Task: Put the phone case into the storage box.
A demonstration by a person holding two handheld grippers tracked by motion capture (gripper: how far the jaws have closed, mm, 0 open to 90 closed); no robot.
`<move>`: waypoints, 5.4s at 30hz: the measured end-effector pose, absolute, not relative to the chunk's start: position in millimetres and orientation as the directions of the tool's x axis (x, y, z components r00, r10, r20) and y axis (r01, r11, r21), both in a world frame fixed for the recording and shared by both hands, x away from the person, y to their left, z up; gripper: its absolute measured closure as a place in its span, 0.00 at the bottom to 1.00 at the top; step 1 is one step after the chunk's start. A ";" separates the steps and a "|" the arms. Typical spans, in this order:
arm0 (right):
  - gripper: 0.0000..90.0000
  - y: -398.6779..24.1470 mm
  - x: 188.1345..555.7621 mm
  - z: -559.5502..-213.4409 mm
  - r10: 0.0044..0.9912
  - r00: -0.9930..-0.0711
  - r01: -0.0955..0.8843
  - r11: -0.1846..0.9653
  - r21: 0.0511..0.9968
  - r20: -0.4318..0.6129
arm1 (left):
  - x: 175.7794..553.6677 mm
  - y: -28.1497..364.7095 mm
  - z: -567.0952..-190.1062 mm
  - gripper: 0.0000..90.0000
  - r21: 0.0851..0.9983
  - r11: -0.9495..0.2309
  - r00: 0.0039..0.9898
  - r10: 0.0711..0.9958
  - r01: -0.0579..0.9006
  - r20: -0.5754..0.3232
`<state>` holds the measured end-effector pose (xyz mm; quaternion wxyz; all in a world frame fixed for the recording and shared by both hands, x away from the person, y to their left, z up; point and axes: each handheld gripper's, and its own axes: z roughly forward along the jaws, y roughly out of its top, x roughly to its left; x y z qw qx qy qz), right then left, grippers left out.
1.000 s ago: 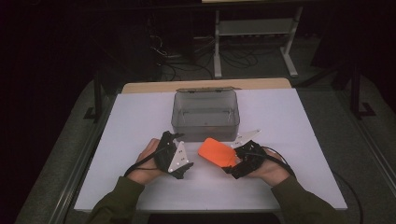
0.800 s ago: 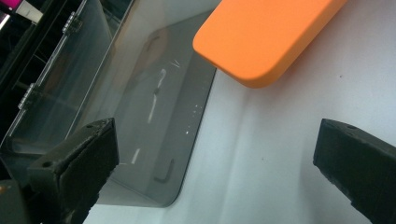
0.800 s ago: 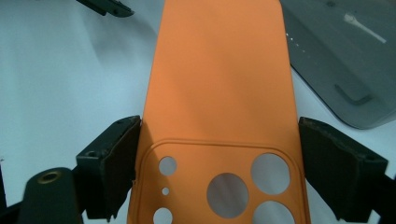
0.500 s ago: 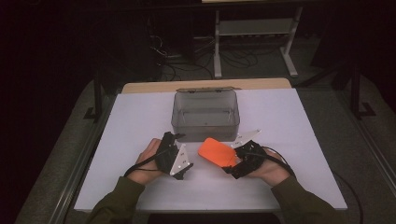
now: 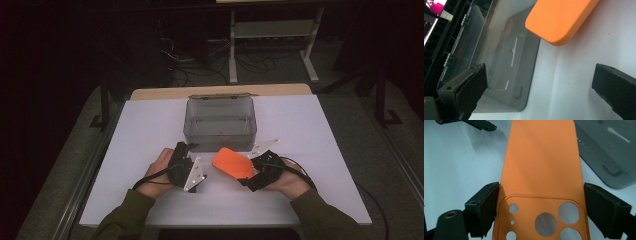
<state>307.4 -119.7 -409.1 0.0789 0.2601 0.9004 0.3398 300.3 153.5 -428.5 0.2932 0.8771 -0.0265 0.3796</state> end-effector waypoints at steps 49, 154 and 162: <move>0.17 -120.2 307.6 -408.6 0.530 -0.847 0.422 0.629 0.652 0.037 | 290.3 146.0 -431.2 0.00 0.278 -0.878 0.553 0.017 -0.391 0.833; 0.17 -67.1 324.4 -391.0 0.456 -0.887 0.387 0.653 0.651 0.069 | 267.9 124.5 -433.1 0.10 0.191 -0.826 0.358 -0.014 -0.531 0.934; 0.17 -68.5 324.1 -389.4 0.460 -0.885 0.389 0.648 0.655 0.071 | 267.0 123.9 -435.5 0.15 0.171 -0.822 0.337 -0.027 -0.544 0.941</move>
